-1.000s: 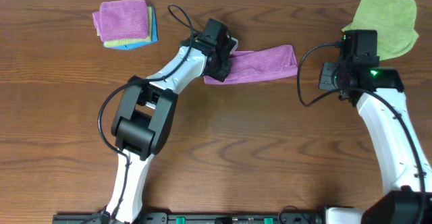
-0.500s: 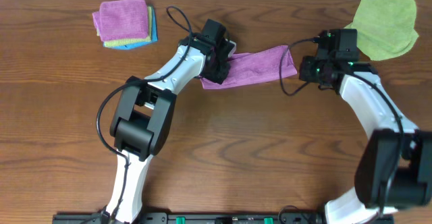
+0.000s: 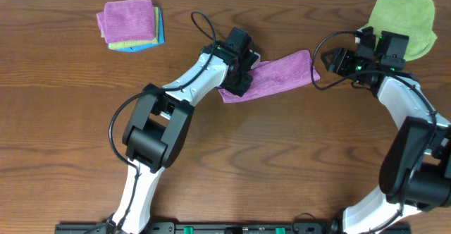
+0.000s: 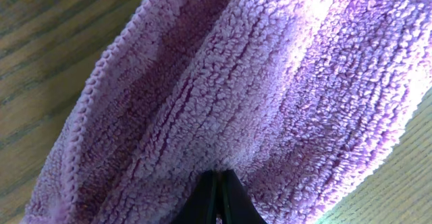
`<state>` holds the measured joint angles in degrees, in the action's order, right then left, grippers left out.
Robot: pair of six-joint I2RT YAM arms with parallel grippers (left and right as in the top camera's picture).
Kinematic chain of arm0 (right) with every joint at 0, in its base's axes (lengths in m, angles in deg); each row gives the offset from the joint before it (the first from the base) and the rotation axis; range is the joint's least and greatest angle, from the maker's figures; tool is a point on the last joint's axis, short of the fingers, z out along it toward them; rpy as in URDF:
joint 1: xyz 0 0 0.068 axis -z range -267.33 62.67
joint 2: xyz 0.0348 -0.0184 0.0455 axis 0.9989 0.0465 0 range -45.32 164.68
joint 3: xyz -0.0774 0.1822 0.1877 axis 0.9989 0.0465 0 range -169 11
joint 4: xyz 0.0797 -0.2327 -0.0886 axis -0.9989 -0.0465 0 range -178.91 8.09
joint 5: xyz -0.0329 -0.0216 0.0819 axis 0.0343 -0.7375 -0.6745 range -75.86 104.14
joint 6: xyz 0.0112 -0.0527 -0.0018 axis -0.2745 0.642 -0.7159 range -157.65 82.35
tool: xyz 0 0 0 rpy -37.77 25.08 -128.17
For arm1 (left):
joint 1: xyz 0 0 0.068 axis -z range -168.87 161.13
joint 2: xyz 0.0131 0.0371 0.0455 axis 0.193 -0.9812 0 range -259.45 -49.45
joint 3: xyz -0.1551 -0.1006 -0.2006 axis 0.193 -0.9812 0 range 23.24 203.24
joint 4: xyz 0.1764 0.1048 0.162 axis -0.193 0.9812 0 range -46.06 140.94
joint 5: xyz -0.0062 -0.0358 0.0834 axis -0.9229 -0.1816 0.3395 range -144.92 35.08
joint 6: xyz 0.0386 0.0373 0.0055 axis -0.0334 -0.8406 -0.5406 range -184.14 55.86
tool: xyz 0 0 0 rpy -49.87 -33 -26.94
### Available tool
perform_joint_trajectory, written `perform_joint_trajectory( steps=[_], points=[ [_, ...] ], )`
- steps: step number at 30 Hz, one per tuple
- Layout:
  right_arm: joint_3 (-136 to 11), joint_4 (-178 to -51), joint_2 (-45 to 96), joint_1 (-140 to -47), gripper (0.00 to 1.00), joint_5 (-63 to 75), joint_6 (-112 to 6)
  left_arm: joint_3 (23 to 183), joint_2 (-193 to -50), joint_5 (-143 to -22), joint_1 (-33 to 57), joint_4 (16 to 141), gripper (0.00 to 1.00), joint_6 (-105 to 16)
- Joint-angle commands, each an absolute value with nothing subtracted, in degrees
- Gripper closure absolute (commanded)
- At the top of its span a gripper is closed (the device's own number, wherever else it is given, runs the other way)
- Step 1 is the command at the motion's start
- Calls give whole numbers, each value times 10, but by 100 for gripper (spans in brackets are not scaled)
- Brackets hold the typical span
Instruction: Fold the cloth
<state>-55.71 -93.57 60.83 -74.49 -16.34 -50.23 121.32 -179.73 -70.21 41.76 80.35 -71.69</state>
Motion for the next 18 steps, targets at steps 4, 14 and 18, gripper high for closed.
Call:
perform_joint_trajectory(
  steps=[4, 14, 18],
  points=[
    [-557, -937, 640, -751, 42, -196, -500, 1204, -1798, -699, 423, 853, 94, -722],
    [-557, -959, 641, -757, 44, -196, -488, 1204, -1798, -676, 421, 887, 94, -755],
    [-557, -972, 642, -766, 45, -193, -465, 1204, -1798, -700, 422, 882, 94, -756]
  ],
)
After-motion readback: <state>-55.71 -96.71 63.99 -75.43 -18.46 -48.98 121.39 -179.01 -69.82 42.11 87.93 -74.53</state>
